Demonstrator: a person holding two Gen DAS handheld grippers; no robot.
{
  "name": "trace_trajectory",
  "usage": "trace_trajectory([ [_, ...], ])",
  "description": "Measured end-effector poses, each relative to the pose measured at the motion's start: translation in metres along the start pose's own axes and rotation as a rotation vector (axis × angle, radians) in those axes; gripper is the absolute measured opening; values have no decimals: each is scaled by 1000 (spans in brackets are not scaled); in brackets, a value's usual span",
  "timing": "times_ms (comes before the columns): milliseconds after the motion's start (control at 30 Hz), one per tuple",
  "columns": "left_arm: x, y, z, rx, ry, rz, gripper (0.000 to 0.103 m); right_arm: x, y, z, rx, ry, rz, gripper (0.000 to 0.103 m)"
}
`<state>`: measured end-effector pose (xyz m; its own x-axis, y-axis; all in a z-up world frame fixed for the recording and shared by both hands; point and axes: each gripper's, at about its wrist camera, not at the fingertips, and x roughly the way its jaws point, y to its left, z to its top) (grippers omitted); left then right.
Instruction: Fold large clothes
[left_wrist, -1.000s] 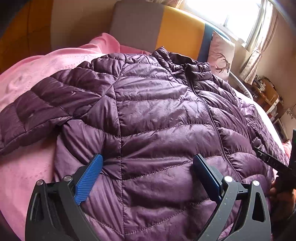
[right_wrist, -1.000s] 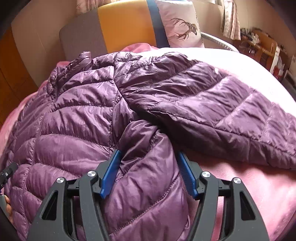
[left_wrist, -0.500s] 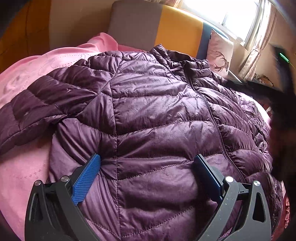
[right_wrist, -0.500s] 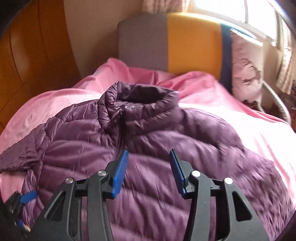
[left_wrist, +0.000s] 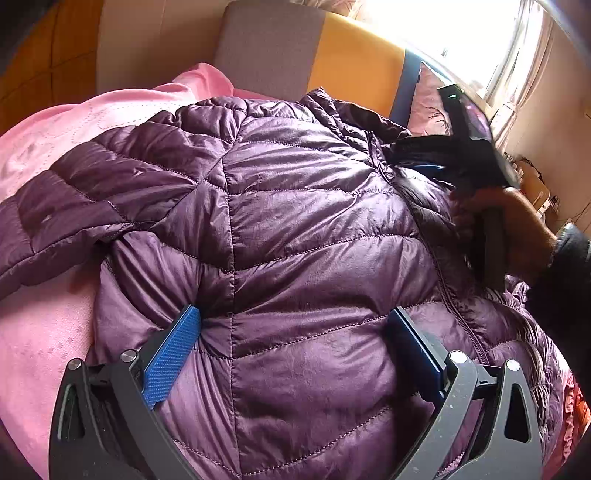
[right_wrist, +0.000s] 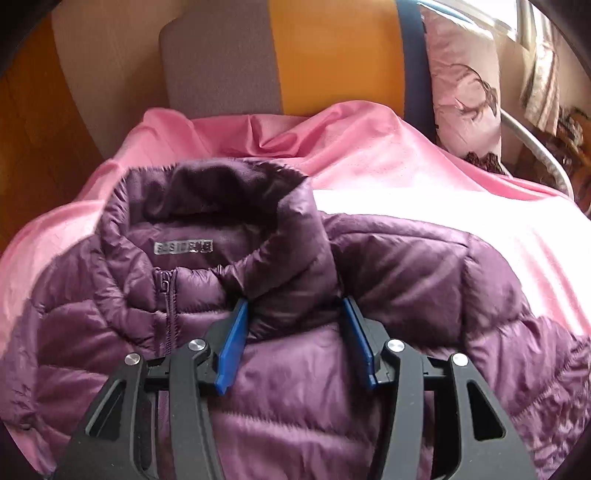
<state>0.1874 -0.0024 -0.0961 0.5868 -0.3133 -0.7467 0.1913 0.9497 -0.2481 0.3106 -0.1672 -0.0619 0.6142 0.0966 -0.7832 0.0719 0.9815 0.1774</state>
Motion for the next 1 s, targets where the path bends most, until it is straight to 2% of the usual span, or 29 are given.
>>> trace_trajectory([
  [133,0,-2,0,6,3,9,99,-50,-32,-12,58,-32,19,52],
  [267,1,-4,1,11,8,15,99,-103,-92,-43,194,-50,59,53],
  [400,1,-5,2,10,7,13,99,-162,-173,-106,397,-56,75,55],
  [533,0,-6,2,13,7,18,99,-210,-240,-187,584,-45,49,55],
  [600,0,-6,3,15,8,22,99,-232,-271,-225,689,-58,17,59],
  [667,0,-7,3,18,7,25,99,-247,-302,-254,817,-96,34,59],
  [733,0,-7,3,20,9,28,99,-259,-327,-273,930,-170,71,58],
  [833,0,-9,3,28,14,39,99,-268,-352,-278,1046,-237,41,58],
  [867,0,-9,3,29,14,41,99,-269,-359,-278,1083,-258,29,56],
  [967,0,-9,3,32,15,45,99,-265,-373,-272,1126,-263,-28,26],
  [1000,0,-9,3,32,15,45,99,-263,-376,-268,1129,-259,-35,22],
])
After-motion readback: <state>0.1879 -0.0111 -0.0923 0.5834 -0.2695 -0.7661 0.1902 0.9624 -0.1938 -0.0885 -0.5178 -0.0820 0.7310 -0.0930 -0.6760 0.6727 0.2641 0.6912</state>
